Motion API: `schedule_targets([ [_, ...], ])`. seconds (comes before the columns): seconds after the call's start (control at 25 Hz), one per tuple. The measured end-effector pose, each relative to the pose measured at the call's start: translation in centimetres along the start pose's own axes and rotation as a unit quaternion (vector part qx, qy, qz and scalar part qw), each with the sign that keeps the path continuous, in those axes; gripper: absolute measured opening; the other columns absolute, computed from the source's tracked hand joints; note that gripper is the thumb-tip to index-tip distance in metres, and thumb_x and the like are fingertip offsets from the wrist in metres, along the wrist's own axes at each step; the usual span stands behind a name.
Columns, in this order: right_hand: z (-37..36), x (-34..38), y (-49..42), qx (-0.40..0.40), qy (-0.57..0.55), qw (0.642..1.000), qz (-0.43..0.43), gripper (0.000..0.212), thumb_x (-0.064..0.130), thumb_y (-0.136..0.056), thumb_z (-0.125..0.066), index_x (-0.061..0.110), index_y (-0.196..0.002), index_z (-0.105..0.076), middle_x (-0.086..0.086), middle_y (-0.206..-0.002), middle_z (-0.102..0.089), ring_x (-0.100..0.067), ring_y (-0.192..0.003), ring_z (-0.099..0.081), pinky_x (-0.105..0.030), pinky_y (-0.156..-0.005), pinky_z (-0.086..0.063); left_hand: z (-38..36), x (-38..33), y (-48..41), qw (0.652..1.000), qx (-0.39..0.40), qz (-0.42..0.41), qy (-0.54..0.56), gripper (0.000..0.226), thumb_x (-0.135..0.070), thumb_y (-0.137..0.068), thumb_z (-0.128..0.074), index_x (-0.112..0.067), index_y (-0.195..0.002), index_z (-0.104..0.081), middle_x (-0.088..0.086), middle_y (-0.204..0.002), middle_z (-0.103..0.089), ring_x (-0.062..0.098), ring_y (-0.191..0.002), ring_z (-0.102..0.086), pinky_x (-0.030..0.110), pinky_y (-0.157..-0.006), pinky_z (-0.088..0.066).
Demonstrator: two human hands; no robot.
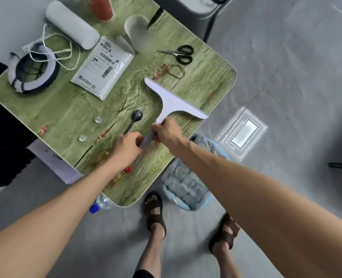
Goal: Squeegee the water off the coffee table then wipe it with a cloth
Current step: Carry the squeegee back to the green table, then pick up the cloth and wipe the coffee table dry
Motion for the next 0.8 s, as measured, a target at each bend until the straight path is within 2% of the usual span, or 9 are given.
schedule_targets([
  [0.16, -0.8, -1.1, -0.7, -0.004, 0.012, 0.999, 0.037, 0.025, 0.021, -0.096, -0.059, -0.002, -0.095, -0.067, -0.018, -0.093, -0.072, -0.029, -0.083, -0.071, -0.042, -0.076, -0.059, -1.3, 1.0, -1.3, 0.998, -0.029, -0.006, -0.048, 0.013, -0.02, -0.083, -0.068, -0.009, -0.087, -0.064, 0.008, -0.077, -0.064, 0.026, -0.07, -0.061, 0.026, -0.049, -0.043],
  [0.24, 0.2, -2.5, 0.2, 0.014, -0.007, 0.998, 0.055, 0.021, 0.024, -0.096, -0.06, 0.004, -0.095, -0.067, -0.013, -0.087, -0.072, -0.021, -0.074, -0.07, -0.036, -0.071, -0.06, -1.4, 0.6, -0.8, 0.998, -0.037, -0.027, -0.049, 0.015, -0.017, -0.087, -0.065, -0.008, -0.097, -0.062, 0.013, -0.098, -0.064, 0.026, -0.08, -0.058, 0.033, -0.061, -0.049],
  [0.28, 1.4, -3.7, 0.9, 0.011, -0.016, 0.998, 0.062, 0.016, 0.024, -0.095, -0.06, 0.009, -0.095, -0.066, -0.008, -0.084, -0.071, -0.014, -0.069, -0.069, -0.03, -0.066, -0.059, -1.4, 0.1, -0.2, 0.997, -0.042, -0.037, -0.047, 0.021, -0.015, -0.088, -0.063, -0.007, -0.107, -0.058, 0.013, -0.112, -0.06, 0.022, -0.087, -0.054, 0.032, -0.067, -0.047],
  [0.36, 4.9, -7.0, 2.3, -0.03, 0.033, 0.996, 0.071, 0.007, 0.021, -0.094, -0.06, 0.016, -0.094, -0.064, 0.005, -0.083, -0.067, 0.0, -0.062, -0.063, -0.018, -0.058, -0.054, -1.1, -1.7, 1.0, 0.992, -0.08, -0.079, -0.048, 0.033, -0.009, -0.088, -0.06, -0.01, -0.119, -0.051, 0.011, -0.127, -0.05, 0.018, -0.094, -0.05, 0.023, -0.071, -0.042],
  [0.44, 9.5, -11.8, 3.1, -0.105, 0.136, 0.984, 0.035, 0.012, 0.021, -0.091, -0.066, 0.014, -0.1, -0.064, 0.008, -0.089, -0.062, -0.005, -0.071, -0.061, -0.026, -0.069, -0.055, -1.7, -4.5, 2.6, 0.981, -0.097, -0.161, -0.05, 0.033, -0.004, -0.086, -0.059, -0.01, -0.119, -0.052, 0.007, -0.125, -0.052, 0.011, -0.092, -0.048, 0.013, -0.071, -0.037],
  [0.52, 13.2, -17.2, 2.5, -0.15, 0.195, 0.967, -0.064, 0.047, 0.025, -0.082, -0.076, 0.006, -0.119, -0.055, -0.006, -0.106, -0.058, -0.02, -0.087, -0.058, -0.035, -0.075, -0.051, -4.0, -6.7, 3.6, 0.974, -0.042, -0.218, -0.037, 0.029, -0.005, -0.086, -0.06, -0.01, -0.114, -0.056, 0.003, -0.113, -0.056, 0.009, -0.088, -0.048, 0.013, -0.073, -0.034],
  [0.6, 14.3, -21.9, 0.7, -0.144, 0.144, 0.97, -0.132, 0.065, 0.028, -0.073, -0.084, -0.002, -0.121, -0.052, -0.017, -0.115, -0.056, -0.03, -0.097, -0.057, -0.036, -0.075, -0.05, -7.5, -7.5, 3.7, 0.974, 0.052, -0.217, -0.026, 0.024, -0.01, -0.086, -0.061, -0.014, -0.109, -0.058, -0.003, -0.1, -0.057, 0.01, -0.083, -0.053, 0.017, -0.07, -0.036],
  [0.68, 13.2, -24.7, -1.1, -0.151, 0.008, 0.979, -0.139, 0.051, 0.024, -0.068, -0.087, -0.004, -0.103, -0.062, -0.02, -0.108, -0.064, -0.033, -0.098, -0.064, -0.037, -0.078, -0.054, -10.3, -7.1, 3.4, 0.974, 0.138, -0.18, -0.016, 0.022, -0.015, -0.085, -0.063, -0.017, -0.107, -0.06, -0.005, -0.097, -0.062, 0.01, -0.081, -0.057, 0.019, -0.067, -0.038],
  [0.8, 12.3, -27.9, -2.7, -0.225, -0.137, 0.949, -0.173, 0.033, 0.021, -0.07, -0.086, 0.004, -0.091, -0.066, -0.01, -0.09, -0.07, -0.027, -0.09, -0.067, -0.042, -0.082, -0.057, -13.5, -6.4, 3.0, 0.971, 0.193, -0.139, -0.006, 0.022, -0.019, -0.083, -0.066, -0.02, -0.104, -0.061, -0.005, -0.099, -0.067, 0.012, -0.088, -0.062, 0.024, -0.078, -0.048],
])
Point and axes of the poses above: each hand's wrist, its own y-axis away from the middle knuckle, its own z-axis out of the back of the hand, x = y × z, the point moved 3 cm from there along -y, towards the middle knuckle
